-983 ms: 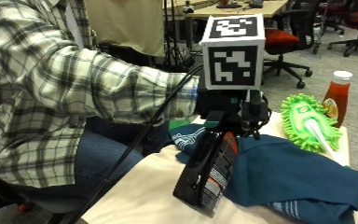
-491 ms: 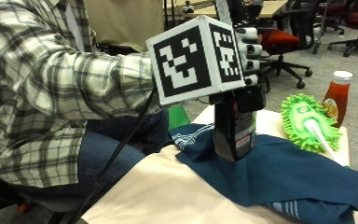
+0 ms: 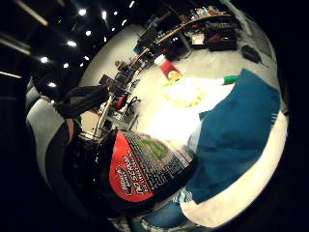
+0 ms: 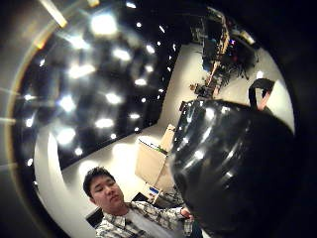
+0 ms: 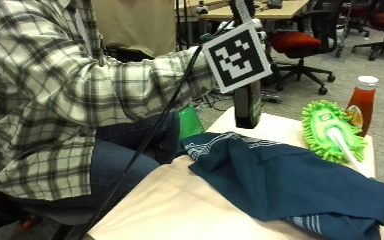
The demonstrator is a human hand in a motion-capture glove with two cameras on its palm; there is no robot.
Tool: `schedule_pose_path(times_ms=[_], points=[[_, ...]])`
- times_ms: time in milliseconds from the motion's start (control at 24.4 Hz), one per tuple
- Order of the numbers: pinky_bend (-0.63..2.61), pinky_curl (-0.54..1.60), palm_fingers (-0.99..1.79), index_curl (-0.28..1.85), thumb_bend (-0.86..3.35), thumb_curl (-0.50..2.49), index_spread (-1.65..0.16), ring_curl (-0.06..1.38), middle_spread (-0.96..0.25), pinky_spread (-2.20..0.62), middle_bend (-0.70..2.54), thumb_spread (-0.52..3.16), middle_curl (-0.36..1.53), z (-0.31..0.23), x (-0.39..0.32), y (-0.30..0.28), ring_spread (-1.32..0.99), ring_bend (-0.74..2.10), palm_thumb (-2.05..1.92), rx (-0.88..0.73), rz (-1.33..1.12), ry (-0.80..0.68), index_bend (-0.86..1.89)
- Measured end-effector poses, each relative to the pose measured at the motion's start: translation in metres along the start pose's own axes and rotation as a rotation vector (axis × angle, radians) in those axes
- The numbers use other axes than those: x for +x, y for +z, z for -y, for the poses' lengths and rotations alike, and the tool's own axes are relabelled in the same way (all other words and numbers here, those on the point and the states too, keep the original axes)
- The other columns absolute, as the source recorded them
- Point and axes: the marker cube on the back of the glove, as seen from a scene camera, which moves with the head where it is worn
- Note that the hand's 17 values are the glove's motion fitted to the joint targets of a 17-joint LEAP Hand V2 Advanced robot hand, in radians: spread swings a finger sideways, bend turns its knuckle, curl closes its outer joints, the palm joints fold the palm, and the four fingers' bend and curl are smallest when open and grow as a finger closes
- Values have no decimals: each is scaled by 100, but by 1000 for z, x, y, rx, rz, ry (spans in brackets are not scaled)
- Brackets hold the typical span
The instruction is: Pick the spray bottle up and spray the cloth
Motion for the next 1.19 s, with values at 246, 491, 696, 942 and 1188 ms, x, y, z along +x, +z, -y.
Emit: schedule_pose_path(times_ms=[246, 491, 696, 942, 1188], points=[[35, 40, 135, 57, -2, 74, -25, 47, -13, -16, 60, -9, 50, -8, 18, 69, -22, 61, 105, -138, 41, 4, 44], [35, 40, 135, 57, -2, 74, -25, 47, -13, -15, 61, -9, 50, -14, 33, 119, -22, 61, 105, -225, 113, 19, 43], [34, 40, 134, 57, -2, 74, -25, 46, -13, -15, 61, -9, 50, -20, 46, 143, -22, 60, 105, -261, 85, 23, 44], [34, 40, 134, 57, -2, 74, -25, 46, -13, -14, 61, -8, 50, -26, 56, 151, -22, 60, 105, -293, 45, 36, 43], [34, 40, 134, 57, -2, 74, -25, 47, -13, -14, 61, -7, 50, -24, 65, 156, -21, 60, 105, -307, 48, 63, 42]])
